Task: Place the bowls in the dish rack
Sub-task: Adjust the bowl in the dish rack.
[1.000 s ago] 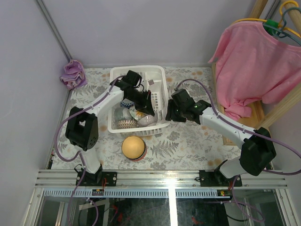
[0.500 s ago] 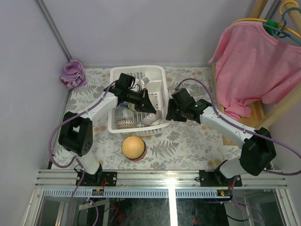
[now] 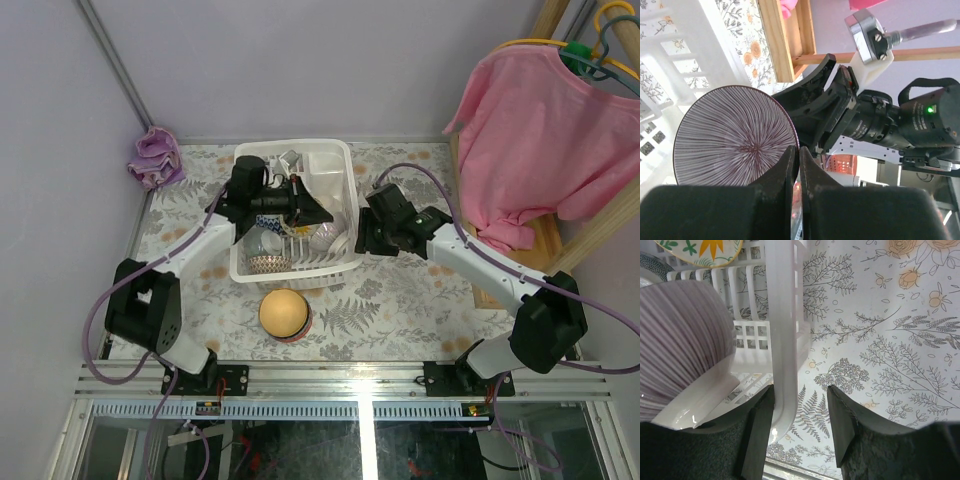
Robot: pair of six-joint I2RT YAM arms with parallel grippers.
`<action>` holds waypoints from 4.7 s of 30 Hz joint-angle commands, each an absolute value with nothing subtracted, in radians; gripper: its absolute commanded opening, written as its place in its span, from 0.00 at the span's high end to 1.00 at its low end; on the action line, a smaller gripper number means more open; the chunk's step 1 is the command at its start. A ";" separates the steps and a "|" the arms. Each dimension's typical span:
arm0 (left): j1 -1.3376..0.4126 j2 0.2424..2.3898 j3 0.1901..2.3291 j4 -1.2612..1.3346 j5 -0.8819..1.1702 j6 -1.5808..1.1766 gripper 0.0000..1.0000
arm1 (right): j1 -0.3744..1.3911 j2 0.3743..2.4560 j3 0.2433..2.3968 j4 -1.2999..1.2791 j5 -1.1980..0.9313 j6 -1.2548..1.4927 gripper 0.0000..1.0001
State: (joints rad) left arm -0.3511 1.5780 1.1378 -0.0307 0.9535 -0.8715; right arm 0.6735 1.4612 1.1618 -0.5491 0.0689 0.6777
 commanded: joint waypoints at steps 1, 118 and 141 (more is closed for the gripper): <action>-0.341 1.482 0.988 0.339 0.854 -1.155 1.00 | 0.660 1.439 1.217 -0.587 0.089 0.654 0.47; -0.522 1.542 0.293 1.159 0.148 -1.922 1.00 | 0.667 1.476 1.373 -0.596 -0.076 0.609 0.47; -0.518 1.561 0.302 1.133 0.182 -1.914 1.00 | 0.704 1.540 1.343 -0.481 -0.183 0.675 0.81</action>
